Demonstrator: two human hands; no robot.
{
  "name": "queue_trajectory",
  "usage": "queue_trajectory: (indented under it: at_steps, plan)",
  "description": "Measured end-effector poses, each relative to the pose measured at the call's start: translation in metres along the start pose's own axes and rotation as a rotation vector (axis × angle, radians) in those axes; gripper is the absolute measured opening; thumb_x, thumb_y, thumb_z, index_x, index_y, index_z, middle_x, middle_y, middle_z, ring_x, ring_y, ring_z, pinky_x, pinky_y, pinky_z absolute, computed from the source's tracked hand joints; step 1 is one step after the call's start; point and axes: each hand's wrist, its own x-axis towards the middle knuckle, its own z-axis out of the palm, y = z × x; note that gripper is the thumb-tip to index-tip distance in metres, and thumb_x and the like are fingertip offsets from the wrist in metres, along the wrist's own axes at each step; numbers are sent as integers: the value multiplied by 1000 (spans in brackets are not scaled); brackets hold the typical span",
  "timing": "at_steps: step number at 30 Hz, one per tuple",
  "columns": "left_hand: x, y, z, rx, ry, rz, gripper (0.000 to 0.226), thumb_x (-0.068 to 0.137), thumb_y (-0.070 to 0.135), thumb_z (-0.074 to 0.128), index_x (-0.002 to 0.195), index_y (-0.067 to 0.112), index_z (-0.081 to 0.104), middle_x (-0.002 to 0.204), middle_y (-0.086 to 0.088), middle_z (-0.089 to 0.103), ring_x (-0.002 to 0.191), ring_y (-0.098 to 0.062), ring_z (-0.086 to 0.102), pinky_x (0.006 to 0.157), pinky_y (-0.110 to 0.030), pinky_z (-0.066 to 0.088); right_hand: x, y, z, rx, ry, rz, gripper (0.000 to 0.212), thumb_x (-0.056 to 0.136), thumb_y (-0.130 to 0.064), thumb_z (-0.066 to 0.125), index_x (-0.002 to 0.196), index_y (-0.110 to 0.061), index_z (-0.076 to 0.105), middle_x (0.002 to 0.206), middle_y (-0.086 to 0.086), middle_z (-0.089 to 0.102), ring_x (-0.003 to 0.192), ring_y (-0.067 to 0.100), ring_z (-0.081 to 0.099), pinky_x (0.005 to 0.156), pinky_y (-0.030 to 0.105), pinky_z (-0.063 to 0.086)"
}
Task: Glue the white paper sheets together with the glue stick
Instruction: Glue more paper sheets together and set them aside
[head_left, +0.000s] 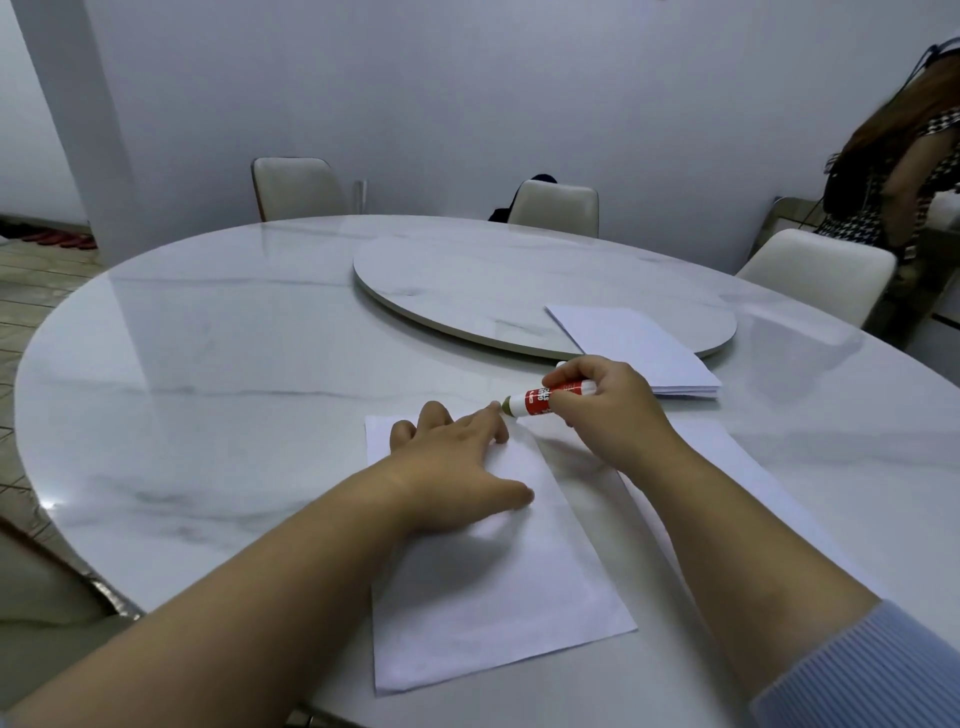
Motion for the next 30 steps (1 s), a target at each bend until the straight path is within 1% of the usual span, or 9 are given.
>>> queue_trajectory:
  at_steps: [4,6,8,11,14,18,25,27,30]
  plan:
    - [2,-2,1,-47,18,-22,61,64,65,46,121,47,35,115,4,34,103,-23,22,85,-32,19,5,-1,-1,-84,-21,-47,13,76,-17,63,77,-29,65,76,-12,60,67,3,53,54,14,36]
    - [2,-4,5,42,49,54,67,64,63,42,127,44,31,128,6,38,112,-22,23,86,-32,17,8,-6,-3,-135,-54,-79,12,75,-16,62,78,-27,65,73,-11,59,62,0,53,49,8,35]
    - [2,-4,8,116,82,143,71,66,58,39,134,39,27,142,14,36,118,-16,20,86,-30,12,14,-13,-4,-227,-113,-109,10,75,-17,62,80,-26,66,74,-12,58,61,0,53,49,10,35]
    - [3,-5,9,144,97,162,77,67,55,37,140,37,22,150,17,27,120,-12,17,85,-29,9,26,-31,-7,-395,-235,-135,10,76,-17,63,82,-24,66,81,-12,56,69,5,53,54,18,38]
    - [4,-6,10,152,104,166,78,68,57,36,142,37,19,151,17,26,122,-13,17,88,-29,9,37,-52,-4,-589,-345,-157,11,78,-15,61,85,-22,67,83,-11,55,73,9,54,55,22,42]
    - [5,-9,11,141,109,162,79,68,59,36,141,40,16,144,12,36,122,-15,19,92,-31,11,44,-71,5,-784,-420,-184,14,79,-15,58,88,-17,67,94,0,63,82,19,61,63,28,49]
    - [4,-10,13,168,133,193,77,68,58,35,141,41,16,149,13,31,122,-9,16,89,-30,2,52,-77,21,-944,-466,-157,26,78,-21,58,100,-10,67,105,7,68,94,24,65,69,31,49]
    - [4,-10,13,174,137,201,76,69,58,34,141,41,16,150,13,31,121,-8,17,88,-30,2,53,-73,24,-951,-458,-150,27,79,-21,58,102,-10,66,106,7,68,90,23,63,69,31,48]
    - [3,-10,13,178,136,197,76,70,58,34,141,39,18,150,13,30,122,-9,16,93,-33,3,51,-66,20,-941,-449,-151,27,79,-28,68,100,-11,69,102,5,69,92,21,64,78,33,54]
